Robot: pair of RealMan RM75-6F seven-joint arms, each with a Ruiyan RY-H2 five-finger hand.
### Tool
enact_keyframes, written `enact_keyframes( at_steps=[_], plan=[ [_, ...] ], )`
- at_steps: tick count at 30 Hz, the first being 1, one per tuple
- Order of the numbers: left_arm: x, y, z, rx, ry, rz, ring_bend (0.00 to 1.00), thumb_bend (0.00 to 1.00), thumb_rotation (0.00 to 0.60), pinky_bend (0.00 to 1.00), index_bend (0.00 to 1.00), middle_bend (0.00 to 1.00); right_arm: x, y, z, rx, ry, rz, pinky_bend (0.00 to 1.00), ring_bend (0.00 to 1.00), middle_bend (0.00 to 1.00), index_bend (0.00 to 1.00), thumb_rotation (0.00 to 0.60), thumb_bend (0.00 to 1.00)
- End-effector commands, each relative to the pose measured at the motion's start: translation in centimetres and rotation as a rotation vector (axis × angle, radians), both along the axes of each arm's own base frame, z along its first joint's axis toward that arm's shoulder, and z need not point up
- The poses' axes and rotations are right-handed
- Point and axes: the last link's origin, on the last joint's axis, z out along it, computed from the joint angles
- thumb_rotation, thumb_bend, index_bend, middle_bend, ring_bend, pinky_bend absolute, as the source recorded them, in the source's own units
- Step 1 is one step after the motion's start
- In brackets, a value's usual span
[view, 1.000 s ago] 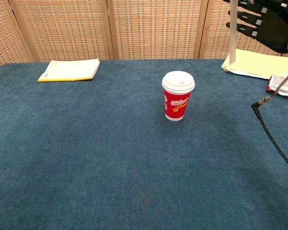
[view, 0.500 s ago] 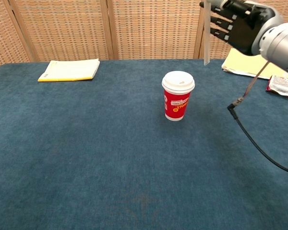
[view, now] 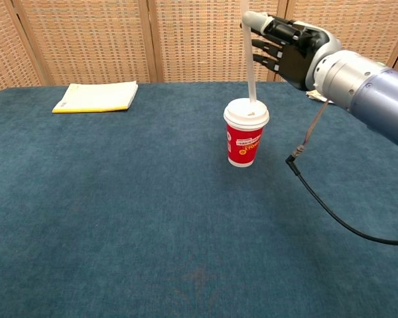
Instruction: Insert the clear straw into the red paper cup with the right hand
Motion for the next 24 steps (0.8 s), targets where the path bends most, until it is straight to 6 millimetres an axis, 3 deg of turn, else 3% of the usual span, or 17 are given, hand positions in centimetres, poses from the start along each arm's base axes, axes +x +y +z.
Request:
enact_keyframes(
  at_steps=[1, 11, 24],
  plan=[
    [-0.1, 0.1, 0.0, -0.002, -0.001, 0.005, 0.0, 0.05, 0.6, 0.0, 0.0, 0.0, 0.3, -0.4, -0.4, 0.009, 0.006, -0.002, 0.0, 0.0, 0.21, 0.64, 0.6, 0.58],
    [-0.3, 0.4, -0.2, -0.014, -0.002, 0.014, 0.0, 0.05, 0.6, 0.0, 0.0, 0.0, -0.6, -1.6, -0.8, 0.006, 0.01, -0.035, 0.0, 0.0, 0.21, 0.64, 0.6, 0.58],
    [-0.3, 0.6, -0.3, -0.017, 0.002, 0.026, 0.0, 0.05, 0.6, 0.0, 0.0, 0.0, -0.4, -1.5, -1.3, 0.019, 0.004, -0.031, 0.0, 0.0, 0.21, 0.64, 0.6, 0.58]
  ],
)
